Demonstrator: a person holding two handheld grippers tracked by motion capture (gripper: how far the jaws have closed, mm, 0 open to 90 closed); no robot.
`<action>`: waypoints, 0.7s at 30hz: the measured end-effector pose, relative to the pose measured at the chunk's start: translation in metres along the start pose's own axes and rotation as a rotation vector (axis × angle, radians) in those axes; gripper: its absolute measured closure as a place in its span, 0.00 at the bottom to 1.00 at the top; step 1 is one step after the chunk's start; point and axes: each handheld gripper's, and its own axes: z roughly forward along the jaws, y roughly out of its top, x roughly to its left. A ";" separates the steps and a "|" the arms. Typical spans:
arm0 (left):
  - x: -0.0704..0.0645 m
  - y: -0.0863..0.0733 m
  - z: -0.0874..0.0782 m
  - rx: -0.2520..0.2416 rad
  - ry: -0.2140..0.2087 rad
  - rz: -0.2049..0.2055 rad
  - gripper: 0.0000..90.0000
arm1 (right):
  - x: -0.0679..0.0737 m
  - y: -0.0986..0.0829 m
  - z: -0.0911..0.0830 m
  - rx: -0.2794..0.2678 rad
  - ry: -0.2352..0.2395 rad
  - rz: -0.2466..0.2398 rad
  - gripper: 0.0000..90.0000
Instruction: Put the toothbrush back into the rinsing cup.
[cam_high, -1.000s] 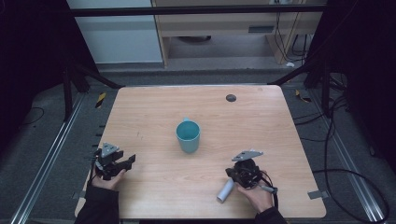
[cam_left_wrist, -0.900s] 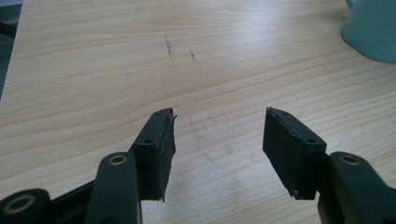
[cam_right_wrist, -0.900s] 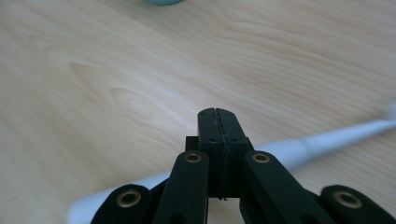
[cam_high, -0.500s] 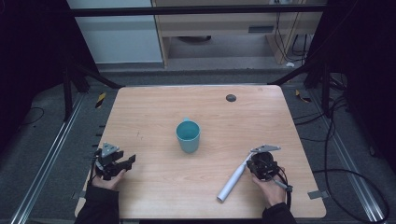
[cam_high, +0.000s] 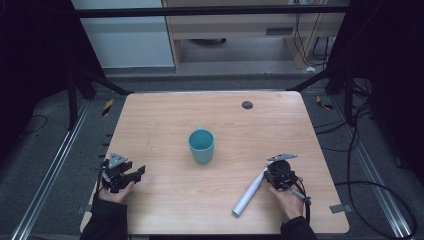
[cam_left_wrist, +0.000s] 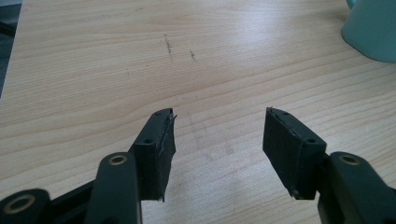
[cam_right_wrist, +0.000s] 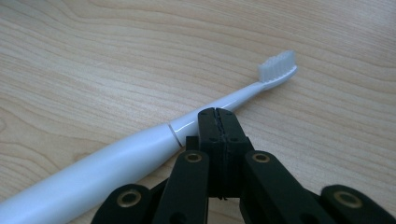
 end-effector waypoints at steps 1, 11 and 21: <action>0.000 0.000 0.000 0.000 0.000 0.000 0.48 | 0.000 0.001 0.002 0.003 0.001 0.001 1.00; 0.000 0.000 0.001 0.004 0.000 0.000 0.48 | 0.003 0.009 0.012 0.003 0.003 -0.017 1.00; 0.000 0.000 0.001 0.000 0.001 -0.004 0.48 | 0.006 0.012 0.019 -0.002 0.026 -0.033 1.00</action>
